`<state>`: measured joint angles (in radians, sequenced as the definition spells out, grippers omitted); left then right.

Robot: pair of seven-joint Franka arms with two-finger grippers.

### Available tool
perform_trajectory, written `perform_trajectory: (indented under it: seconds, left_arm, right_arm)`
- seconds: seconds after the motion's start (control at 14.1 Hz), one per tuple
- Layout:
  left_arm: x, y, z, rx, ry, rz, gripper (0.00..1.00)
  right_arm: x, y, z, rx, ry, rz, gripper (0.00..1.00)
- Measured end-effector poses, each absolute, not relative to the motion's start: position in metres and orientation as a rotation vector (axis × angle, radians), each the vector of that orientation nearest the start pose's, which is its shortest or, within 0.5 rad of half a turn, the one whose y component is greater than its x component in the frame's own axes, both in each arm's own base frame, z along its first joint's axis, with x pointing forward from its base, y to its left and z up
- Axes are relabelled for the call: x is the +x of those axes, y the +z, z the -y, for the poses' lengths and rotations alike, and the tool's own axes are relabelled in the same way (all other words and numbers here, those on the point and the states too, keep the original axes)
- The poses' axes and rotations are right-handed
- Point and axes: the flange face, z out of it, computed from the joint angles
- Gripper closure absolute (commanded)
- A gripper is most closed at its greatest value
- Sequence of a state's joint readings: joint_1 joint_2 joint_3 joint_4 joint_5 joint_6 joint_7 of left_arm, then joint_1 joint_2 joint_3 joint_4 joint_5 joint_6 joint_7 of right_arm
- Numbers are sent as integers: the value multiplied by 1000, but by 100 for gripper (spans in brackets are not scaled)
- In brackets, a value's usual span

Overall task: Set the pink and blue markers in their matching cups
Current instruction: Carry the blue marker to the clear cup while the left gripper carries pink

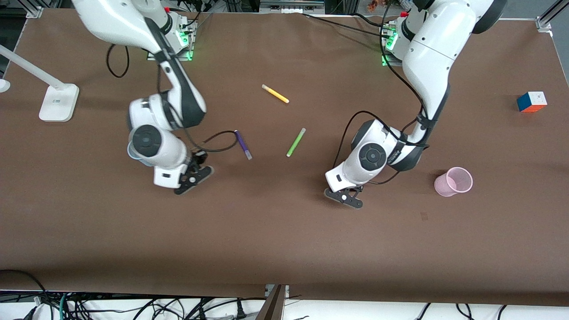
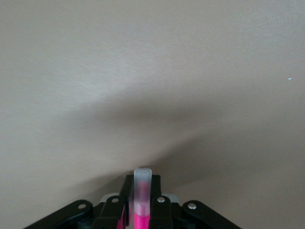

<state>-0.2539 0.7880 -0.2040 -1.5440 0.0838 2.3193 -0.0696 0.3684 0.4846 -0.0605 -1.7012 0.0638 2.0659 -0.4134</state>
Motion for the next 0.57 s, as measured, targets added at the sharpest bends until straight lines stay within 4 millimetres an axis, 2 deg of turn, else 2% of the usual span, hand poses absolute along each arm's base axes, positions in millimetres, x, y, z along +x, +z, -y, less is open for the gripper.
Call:
perform_trajectory:
  seconds: [0.14, 0.35, 0.42, 0.57]
  left_arm:
    - [666, 233, 255, -3123, 74, -732, 100]
    - [692, 300, 192, -3105, 168, -920, 100]
    - [698, 314, 172, -3117, 187, -988, 100]
    - [707, 327, 125, -3145, 186, -1173, 100]
  right_arm:
    - [622, 332, -177, -2776, 206, 1157, 100]
    - [621, 356, -132, -2543, 184, 1332, 100]
    - [620, 361, -118, -2482, 173, 1361, 100]
    - [619, 369, -89, -2355, 118, 1411, 100]
